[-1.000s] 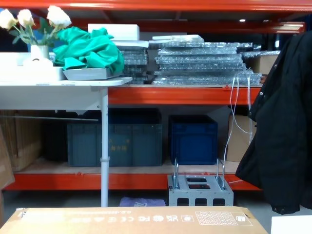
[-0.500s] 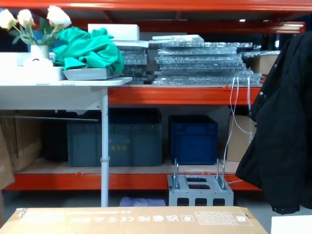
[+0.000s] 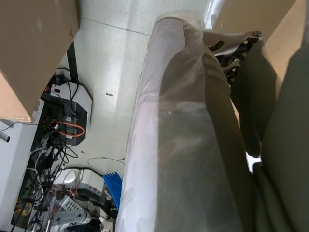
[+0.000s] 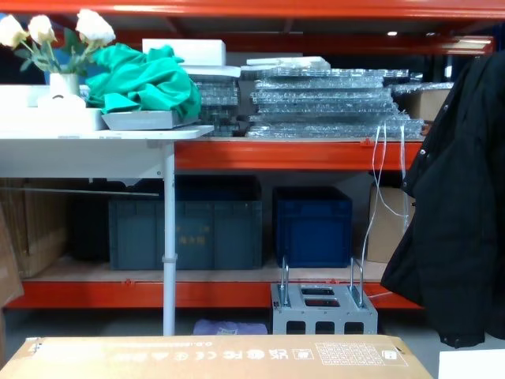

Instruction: Use one hand to grasp the basket and place it at the designated location.

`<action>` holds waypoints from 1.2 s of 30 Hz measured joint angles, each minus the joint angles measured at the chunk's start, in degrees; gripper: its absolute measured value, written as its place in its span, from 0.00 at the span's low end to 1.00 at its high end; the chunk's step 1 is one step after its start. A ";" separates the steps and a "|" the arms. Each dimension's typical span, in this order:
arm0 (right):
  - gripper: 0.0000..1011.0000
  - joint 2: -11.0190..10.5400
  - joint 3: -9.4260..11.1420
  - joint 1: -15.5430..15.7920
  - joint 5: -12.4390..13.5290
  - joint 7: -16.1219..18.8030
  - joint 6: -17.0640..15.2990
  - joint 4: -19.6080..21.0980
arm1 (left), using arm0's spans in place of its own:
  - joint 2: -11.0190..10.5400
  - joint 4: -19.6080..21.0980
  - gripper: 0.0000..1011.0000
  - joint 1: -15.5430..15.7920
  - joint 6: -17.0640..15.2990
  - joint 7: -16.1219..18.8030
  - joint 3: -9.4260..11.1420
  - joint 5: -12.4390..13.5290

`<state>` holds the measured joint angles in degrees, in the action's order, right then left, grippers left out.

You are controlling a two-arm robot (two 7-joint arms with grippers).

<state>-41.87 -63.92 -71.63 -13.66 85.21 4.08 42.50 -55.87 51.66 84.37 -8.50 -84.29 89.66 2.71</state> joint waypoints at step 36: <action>0.19 -0.22 0.36 1.03 -0.91 -1.01 0.27 1.98 | 0.00 0.00 0.00 0.00 0.00 0.00 0.00 0.00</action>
<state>-42.09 -63.55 -70.60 -14.57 84.20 4.35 44.47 -55.87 51.66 84.37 -8.50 -84.29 89.66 2.71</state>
